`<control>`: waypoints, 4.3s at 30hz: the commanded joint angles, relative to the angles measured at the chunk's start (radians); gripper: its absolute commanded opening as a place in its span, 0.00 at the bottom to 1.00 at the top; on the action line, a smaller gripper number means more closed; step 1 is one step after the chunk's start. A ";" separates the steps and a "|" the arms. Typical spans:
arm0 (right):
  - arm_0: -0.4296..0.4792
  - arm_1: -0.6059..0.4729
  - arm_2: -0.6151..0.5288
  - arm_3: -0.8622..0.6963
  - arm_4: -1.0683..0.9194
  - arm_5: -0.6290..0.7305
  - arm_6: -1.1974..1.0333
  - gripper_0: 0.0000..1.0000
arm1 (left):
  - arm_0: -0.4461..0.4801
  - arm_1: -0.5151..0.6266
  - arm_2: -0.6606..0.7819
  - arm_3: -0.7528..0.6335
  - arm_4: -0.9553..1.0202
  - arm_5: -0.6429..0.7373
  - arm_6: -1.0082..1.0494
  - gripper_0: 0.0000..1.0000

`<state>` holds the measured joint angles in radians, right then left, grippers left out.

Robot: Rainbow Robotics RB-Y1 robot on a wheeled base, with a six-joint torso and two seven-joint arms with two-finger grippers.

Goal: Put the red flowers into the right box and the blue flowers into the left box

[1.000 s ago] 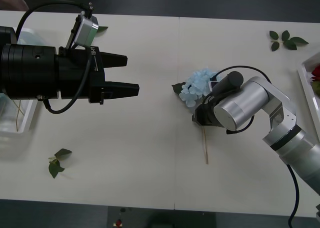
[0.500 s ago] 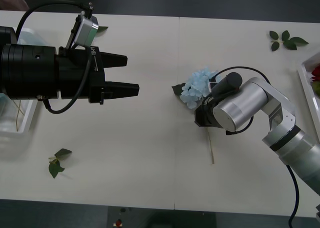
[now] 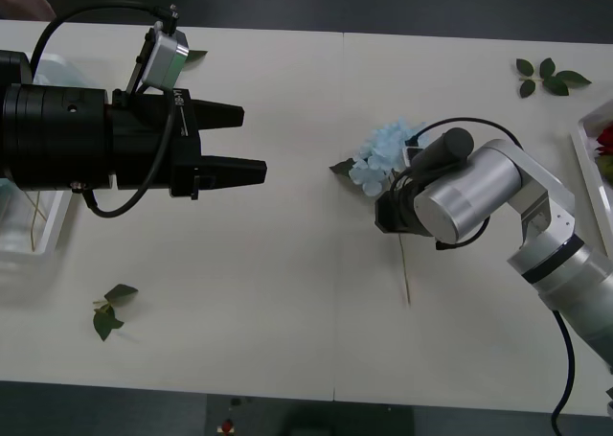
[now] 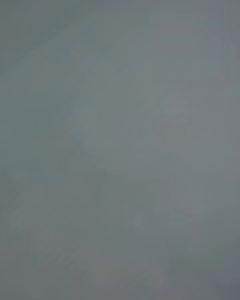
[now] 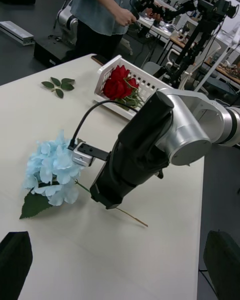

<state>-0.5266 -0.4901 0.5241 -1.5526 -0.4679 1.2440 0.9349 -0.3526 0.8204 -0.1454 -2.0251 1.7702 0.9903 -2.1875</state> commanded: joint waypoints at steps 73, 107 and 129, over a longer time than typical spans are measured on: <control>-0.125 0.045 -0.467 -0.109 -1.407 -0.140 0.734 0.00 | -0.174 -0.004 -0.120 0.026 0.103 -0.098 0.515 1.00; -0.125 0.045 -0.467 -0.109 -1.407 -0.140 0.734 0.00 | -0.223 -0.030 -0.266 0.045 0.060 -0.199 0.552 0.00; -0.125 0.045 -0.467 -0.109 -1.407 -0.140 0.734 1.00 | -0.157 0.014 -0.108 0.051 0.067 -0.196 0.572 0.00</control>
<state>-0.6319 -0.4646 0.0730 -1.6430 -1.8629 1.1090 1.6909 -0.5369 0.7957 -0.3110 -1.9639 1.8298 0.7998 -1.6708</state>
